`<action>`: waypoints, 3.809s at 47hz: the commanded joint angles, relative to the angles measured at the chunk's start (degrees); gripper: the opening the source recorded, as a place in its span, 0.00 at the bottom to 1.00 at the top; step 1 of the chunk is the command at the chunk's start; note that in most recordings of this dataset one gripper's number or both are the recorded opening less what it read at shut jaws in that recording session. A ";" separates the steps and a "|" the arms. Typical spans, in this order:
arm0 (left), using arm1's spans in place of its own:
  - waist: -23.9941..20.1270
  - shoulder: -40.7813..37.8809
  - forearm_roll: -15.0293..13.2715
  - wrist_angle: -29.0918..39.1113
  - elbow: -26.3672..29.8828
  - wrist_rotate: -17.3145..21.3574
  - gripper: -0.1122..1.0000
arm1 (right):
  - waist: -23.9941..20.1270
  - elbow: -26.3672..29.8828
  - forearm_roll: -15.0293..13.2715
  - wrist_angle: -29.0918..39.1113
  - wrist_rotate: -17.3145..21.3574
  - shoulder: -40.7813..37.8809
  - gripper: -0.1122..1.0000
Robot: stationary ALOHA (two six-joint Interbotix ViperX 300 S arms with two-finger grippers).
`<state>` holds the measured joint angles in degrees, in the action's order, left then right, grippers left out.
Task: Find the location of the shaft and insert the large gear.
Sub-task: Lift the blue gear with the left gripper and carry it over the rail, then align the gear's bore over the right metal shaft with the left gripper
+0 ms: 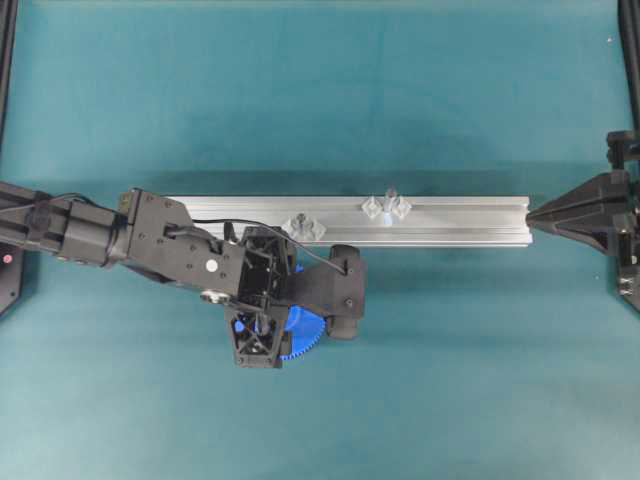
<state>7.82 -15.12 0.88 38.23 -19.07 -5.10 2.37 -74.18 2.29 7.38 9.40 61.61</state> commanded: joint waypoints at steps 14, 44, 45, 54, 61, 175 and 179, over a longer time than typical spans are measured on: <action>0.00 0.09 0.09 -0.18 -0.18 0.53 0.74 | 0.18 0.53 -0.09 -0.26 0.44 -0.26 0.15; 0.00 4.57 0.18 2.20 2.02 0.70 0.74 | 0.18 0.53 -0.09 -0.26 0.44 -0.26 0.15; 0.00 4.66 0.18 2.72 2.37 0.70 0.74 | 0.18 0.53 -0.09 -0.26 0.44 -0.26 0.15; 0.00 4.92 0.35 8.44 6.42 1.49 0.74 | 0.09 0.53 -0.09 -0.26 0.53 0.26 0.15; 0.00 4.92 0.35 10.99 9.93 3.78 0.74 | 0.09 0.53 -0.09 -0.26 0.44 0.79 0.15; -13.89 -12.74 0.70 20.92 42.63 25.14 0.74 | 2.11 -0.26 -0.62 3.78 0.35 3.96 0.15; -14.41 -12.74 0.70 20.92 42.63 25.14 0.74 | 2.11 -0.26 -0.62 3.78 0.35 3.96 0.15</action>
<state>-5.63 -29.27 1.32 59.59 21.88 19.95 4.31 -75.06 1.76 11.43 9.40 65.83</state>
